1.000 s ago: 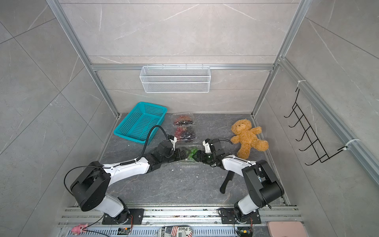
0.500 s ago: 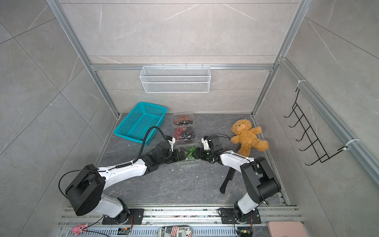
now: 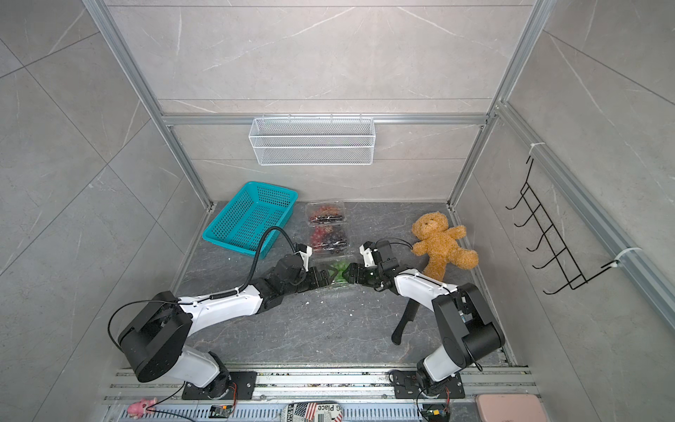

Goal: Pack grapes into containers
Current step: Close the packing box at the center of the board.

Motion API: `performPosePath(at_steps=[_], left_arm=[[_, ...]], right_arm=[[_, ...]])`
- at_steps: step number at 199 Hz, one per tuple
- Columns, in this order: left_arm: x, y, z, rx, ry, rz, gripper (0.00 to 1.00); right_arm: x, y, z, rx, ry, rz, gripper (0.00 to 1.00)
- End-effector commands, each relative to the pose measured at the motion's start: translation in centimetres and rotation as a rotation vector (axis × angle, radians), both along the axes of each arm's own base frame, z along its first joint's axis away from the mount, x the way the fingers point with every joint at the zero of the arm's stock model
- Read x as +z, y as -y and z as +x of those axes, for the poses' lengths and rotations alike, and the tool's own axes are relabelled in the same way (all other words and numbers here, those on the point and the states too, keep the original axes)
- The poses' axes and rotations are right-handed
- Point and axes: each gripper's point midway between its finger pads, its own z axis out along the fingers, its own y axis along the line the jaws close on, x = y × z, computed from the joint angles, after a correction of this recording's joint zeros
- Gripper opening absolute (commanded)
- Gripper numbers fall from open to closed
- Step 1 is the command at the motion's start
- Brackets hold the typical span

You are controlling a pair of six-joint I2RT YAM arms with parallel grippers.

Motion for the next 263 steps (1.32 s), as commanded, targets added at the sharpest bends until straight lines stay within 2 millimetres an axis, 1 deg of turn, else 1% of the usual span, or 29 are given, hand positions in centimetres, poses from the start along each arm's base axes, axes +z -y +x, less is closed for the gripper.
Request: performPosePath(at_steps=[1,18,36,48,64,81,96,106,118,149,166,189,201,218,239,263], left_arm=[[-1.5,-0.4,-0.8,0.003,-0.048,0.027,0.99],[-1.3,-0.5,-0.9,0.007,-0.047,0.020,0.99],[-0.8,-0.4,-1.0,0.000,-0.041,0.011,0.99],[-0.1,-0.2,-1.0,-0.004,-0.034,0.007,0.99],[1.4,0.0,-0.7,-0.011,-0.011,0.010,0.99],[2.7,-0.6,0.1,0.024,0.014,0.055,0.99],[3.2,-1.5,1.0,0.074,0.034,0.103,0.99],[3.7,-1.4,1.5,0.083,0.051,0.107,1.00],[4.1,-0.7,1.9,0.070,0.063,0.098,0.99],[3.7,1.2,3.0,0.044,0.056,0.083,0.99],[2.8,1.5,3.4,0.052,0.043,0.081,0.99],[1.3,1.9,3.5,0.050,0.017,0.079,0.99],[0.4,1.9,3.3,0.047,-0.003,0.082,0.99],[-0.2,1.8,3.2,0.051,-0.015,0.087,0.99],[-0.5,1.3,3.0,0.061,-0.016,0.088,0.99],[-0.5,0.9,2.8,0.067,-0.017,0.088,0.99]], right_arm=[[0.4,0.8,-0.4,-0.019,-0.002,0.013,0.82],[0.2,1.0,-0.3,-0.028,-0.005,0.020,0.80],[-0.2,0.8,-0.1,-0.022,-0.016,0.019,0.76],[-0.4,0.7,0.2,-0.020,-0.017,0.019,0.72],[-0.6,0.6,0.5,-0.016,-0.015,0.013,0.68],[-0.7,0.4,0.8,-0.004,-0.019,0.004,0.67],[-0.9,0.2,0.9,0.003,-0.025,0.000,0.67],[-0.9,0.0,1.0,0.009,-0.025,0.002,0.66],[-0.9,-0.2,1.1,0.014,-0.027,0.003,0.66],[-1.1,-1.2,1.3,0.042,-0.033,0.004,0.65],[-1.3,-1.4,1.1,0.047,-0.040,0.001,0.65],[-1.1,-1.3,1.0,0.046,-0.032,0.002,0.65],[-0.7,-1.3,0.9,0.050,-0.027,0.006,0.65],[-0.1,-1.2,0.7,0.050,-0.014,0.010,0.67],[0.5,-0.8,0.4,0.041,0.003,0.015,0.70],[0.7,0.1,0.0,0.022,0.003,0.022,0.74]])
